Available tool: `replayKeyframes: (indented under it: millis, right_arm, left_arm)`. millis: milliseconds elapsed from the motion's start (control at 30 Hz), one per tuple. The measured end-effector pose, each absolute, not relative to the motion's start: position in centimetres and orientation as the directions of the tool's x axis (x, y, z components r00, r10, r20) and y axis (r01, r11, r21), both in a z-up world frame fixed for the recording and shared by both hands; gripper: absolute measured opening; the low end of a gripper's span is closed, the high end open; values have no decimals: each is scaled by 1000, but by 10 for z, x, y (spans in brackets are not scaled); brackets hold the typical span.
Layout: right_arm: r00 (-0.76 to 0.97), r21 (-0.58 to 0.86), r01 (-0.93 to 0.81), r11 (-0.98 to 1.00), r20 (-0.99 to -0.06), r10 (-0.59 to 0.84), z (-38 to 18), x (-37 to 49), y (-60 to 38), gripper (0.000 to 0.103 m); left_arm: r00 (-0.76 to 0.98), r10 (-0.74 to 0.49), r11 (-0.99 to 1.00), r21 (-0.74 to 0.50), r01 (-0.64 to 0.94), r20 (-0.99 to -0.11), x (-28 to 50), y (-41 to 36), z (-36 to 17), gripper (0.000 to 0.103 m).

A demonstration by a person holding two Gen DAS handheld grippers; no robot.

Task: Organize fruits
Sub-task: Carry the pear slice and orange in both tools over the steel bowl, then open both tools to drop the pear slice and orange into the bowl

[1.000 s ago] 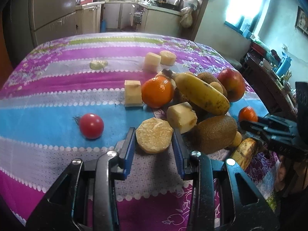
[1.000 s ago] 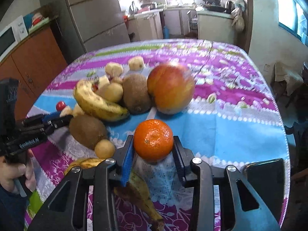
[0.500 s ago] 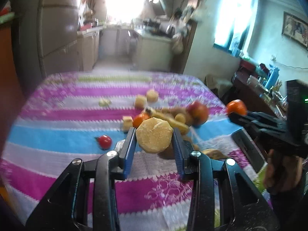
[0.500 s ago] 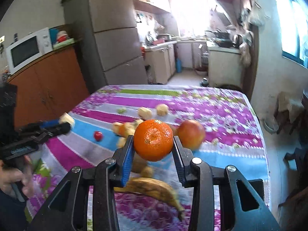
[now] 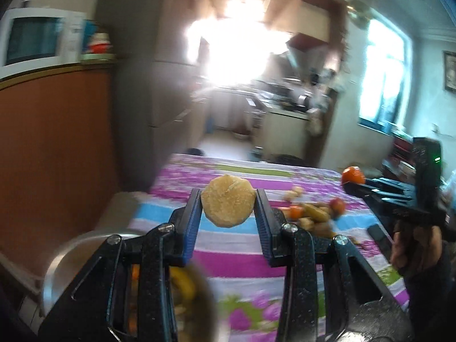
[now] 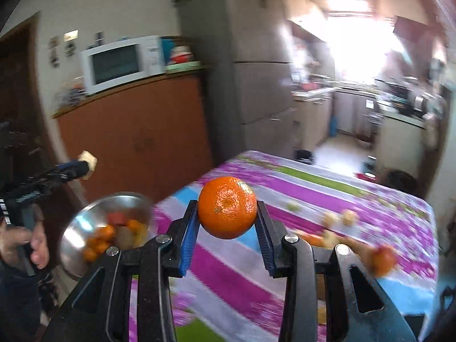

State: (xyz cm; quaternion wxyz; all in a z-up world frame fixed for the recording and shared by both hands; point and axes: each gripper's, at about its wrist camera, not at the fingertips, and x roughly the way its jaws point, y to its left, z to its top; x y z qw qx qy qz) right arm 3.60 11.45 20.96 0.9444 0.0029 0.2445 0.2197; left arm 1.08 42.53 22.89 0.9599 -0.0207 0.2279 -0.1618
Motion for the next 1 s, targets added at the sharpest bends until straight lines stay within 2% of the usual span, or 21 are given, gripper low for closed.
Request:
replayKeyframes:
  millis: [233,500,767,867,1000]
  right_arm:
    - [651,89,-599,796,-524,549,217,53,226,42]
    - [516,66,-705,706,-636,574,189,67,322,42]
    - [413,102,-732,674,-721,557,142,73,349,42]
    - [402,105,-730,676,-733,548,133,73,352,42]
    - [382,110,-731,673,-752,538,120,75,354,42]
  left_arm:
    - [846,-190,982,-93,166,-498,10,490,211,37]
    - [759,-193,980,-161,118,-622,21,527,161,37]
    - [713,-214,977,-160,143,-667,21,524,138,35]
    - [707,-194,981,-134,140,-680,19,526,133,35]
    - [691,-198,980,-160,119,-695,25,533,123,35]
